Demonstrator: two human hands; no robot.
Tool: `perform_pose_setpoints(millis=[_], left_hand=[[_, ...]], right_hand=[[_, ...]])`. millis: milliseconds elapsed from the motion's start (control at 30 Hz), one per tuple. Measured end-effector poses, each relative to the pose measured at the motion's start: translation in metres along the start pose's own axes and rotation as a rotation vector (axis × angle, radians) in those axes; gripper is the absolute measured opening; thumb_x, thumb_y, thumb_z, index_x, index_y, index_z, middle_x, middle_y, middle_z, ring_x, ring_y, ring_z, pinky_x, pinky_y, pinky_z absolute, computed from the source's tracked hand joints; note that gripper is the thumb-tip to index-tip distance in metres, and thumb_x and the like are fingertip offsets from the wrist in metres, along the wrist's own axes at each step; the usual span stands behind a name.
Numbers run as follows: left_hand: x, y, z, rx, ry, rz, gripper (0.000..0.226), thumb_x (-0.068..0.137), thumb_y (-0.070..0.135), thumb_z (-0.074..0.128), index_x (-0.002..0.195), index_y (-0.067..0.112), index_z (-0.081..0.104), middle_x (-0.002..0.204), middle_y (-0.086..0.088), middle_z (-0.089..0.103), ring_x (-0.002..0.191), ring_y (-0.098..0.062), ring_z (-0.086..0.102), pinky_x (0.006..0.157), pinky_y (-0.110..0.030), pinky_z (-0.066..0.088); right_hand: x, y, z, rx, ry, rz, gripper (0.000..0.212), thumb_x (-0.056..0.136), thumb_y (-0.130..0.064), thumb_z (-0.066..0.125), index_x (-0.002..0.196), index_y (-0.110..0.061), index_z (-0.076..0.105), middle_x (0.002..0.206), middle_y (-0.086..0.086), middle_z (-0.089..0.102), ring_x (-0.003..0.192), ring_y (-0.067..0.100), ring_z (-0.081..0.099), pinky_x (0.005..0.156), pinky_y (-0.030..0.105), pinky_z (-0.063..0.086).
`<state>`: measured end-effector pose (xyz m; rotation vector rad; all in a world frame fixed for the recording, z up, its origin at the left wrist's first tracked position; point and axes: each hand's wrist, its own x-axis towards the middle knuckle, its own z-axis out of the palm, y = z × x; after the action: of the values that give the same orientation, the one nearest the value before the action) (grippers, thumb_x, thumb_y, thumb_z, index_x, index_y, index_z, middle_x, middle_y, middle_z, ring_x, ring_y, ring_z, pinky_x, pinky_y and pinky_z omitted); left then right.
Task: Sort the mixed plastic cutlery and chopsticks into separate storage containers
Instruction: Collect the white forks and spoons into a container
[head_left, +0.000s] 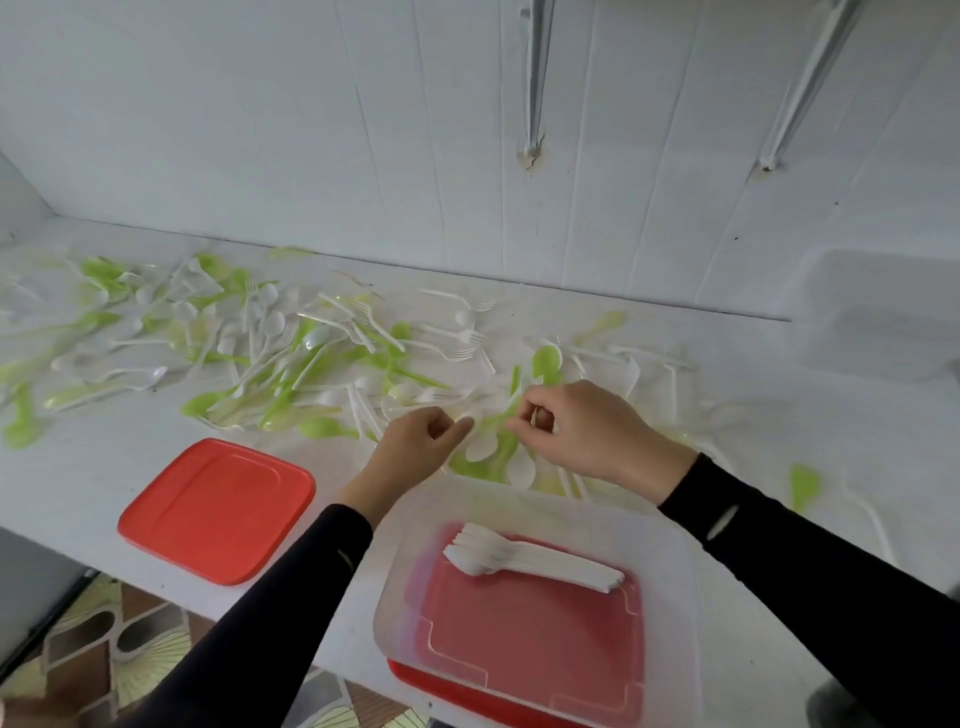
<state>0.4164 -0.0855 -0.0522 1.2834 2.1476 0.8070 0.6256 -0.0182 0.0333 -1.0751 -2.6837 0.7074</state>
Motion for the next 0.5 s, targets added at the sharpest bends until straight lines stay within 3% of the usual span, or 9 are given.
perform_pose_setpoints(millis=[100,167,233,400,500], left_hand=[[0.014,0.002,0.011,0.355,-0.104,0.015,0.045,0.081,0.067,0.06,0.071,0.024,0.055,0.08,0.01,0.055,0.077,-0.013,0.057,0.067,-0.032,0.047],[0.018,0.004,0.018,0.502,-0.139,0.047,0.045,0.081,0.069,0.061,0.084,0.023,0.059,0.097,0.006,0.052,0.092,-0.017,0.057,0.071,-0.03,0.042],[0.022,0.003,0.019,0.517,-0.133,0.089,0.046,0.081,0.064,0.065,0.099,0.023,0.064,0.108,0.003,0.05,0.101,-0.019,0.056,0.073,-0.03,0.042],[0.031,-0.011,0.005,0.25,-0.059,0.159,0.02,0.085,0.036,0.071,0.093,0.017,0.066,0.099,0.003,0.05,0.089,-0.017,0.057,0.082,-0.031,0.048],[0.04,-0.008,-0.017,-0.022,0.025,0.152,0.012,0.086,0.026,0.073,0.085,0.02,0.062,0.091,0.005,0.06,0.072,-0.007,0.059,0.071,-0.015,0.047]], right_hand=[[0.031,0.031,0.023,-0.088,-0.242,-0.032,0.019,0.096,-0.032,0.056,0.105,-0.028,0.073,0.103,-0.014,0.065,0.087,0.007,0.056,0.072,0.026,0.042],[0.038,0.043,0.039,-0.138,-0.389,-0.102,0.028,0.095,-0.022,0.056,0.117,-0.033,0.07,0.13,-0.01,0.057,0.11,0.009,0.053,0.084,0.027,0.042],[0.042,0.048,0.049,-0.2,-0.43,-0.131,0.035,0.094,-0.019,0.058,0.124,-0.035,0.066,0.141,-0.009,0.048,0.127,0.013,0.044,0.091,0.031,0.044],[0.039,0.054,0.058,-0.411,-0.357,-0.218,0.026,0.091,-0.028,0.063,0.117,-0.029,0.064,0.126,-0.003,0.049,0.117,0.018,0.044,0.084,0.035,0.046],[0.038,0.055,0.059,-0.405,-0.239,-0.288,0.015,0.089,-0.026,0.064,0.103,-0.024,0.07,0.116,0.001,0.057,0.108,0.023,0.05,0.079,0.035,0.045]])
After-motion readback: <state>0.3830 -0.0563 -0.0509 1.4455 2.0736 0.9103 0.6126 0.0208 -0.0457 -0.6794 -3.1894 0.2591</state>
